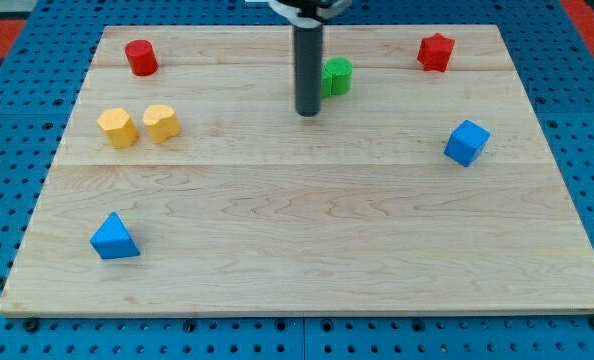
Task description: Slightly touch down to the red star
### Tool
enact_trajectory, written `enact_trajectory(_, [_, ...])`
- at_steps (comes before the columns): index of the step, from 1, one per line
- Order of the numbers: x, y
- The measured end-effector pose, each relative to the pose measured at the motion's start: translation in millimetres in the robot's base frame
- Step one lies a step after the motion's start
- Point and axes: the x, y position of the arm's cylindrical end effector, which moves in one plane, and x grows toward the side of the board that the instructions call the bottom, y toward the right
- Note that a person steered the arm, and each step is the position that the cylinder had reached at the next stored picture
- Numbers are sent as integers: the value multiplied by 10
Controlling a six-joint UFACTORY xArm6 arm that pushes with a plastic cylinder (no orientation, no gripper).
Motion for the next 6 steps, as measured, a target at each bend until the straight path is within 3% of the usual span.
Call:
enact_trajectory(2, [-845, 1658])
enact_trajectory(3, [-885, 2389])
enact_trajectory(4, [-751, 2687])
enact_trajectory(5, [-1200, 2535])
enact_trajectory(6, [-1200, 1778])
